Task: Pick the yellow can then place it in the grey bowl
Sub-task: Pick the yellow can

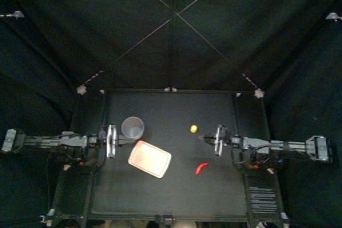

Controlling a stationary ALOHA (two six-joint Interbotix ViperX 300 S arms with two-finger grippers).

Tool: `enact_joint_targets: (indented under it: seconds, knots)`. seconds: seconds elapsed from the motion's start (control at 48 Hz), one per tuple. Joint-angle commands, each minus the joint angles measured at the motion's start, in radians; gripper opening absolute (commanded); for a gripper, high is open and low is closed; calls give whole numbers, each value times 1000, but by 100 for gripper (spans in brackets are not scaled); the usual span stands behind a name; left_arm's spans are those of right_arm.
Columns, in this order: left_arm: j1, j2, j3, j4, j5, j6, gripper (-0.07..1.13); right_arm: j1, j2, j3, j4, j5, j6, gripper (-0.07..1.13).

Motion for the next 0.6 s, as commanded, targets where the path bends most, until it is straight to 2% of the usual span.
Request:
enact_joint_targets:
  seconds: [0.021,0.125,0.396,0.458,0.604]
  knots:
    - [18,5,-2,-2,-5,-2,-4,-44,48,-18,21,-3,2,10]
    - [21,6,2,-6,-5,-2,-4,-75,89,-28,64,-8,0,31]
    - [21,5,-3,-3,-5,-2,-4,-126,202,-69,153,-25,0,102]
    - [21,6,-3,-3,-5,-2,-4,-135,241,-78,155,-25,0,107]
    - [23,5,-3,-5,-5,-2,-4,-147,348,-117,147,-23,-6,106]
